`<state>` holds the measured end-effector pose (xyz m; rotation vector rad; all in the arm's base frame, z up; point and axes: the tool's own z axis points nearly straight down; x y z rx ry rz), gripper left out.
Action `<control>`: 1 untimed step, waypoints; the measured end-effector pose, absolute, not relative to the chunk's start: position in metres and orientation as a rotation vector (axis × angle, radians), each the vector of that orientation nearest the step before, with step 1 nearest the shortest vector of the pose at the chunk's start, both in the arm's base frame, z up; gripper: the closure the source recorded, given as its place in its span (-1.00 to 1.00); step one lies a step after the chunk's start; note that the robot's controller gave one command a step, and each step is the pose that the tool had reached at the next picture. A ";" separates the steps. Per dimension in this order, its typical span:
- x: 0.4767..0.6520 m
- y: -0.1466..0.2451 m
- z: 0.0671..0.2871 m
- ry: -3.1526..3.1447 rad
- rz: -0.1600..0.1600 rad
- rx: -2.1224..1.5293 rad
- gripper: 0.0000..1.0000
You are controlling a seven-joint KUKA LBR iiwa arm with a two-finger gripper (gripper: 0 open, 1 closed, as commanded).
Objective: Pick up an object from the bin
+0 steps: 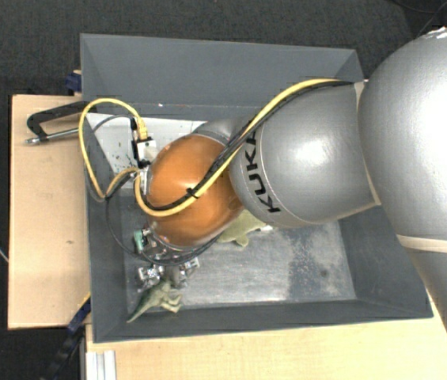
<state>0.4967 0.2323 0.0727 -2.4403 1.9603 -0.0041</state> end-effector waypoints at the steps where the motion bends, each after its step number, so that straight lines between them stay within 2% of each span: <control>1: 0.498 0.235 0.152 1.963 -0.005 -2.437 1.00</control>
Offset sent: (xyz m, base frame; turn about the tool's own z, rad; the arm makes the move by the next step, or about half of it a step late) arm -0.0003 0.0000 0.0745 0.0000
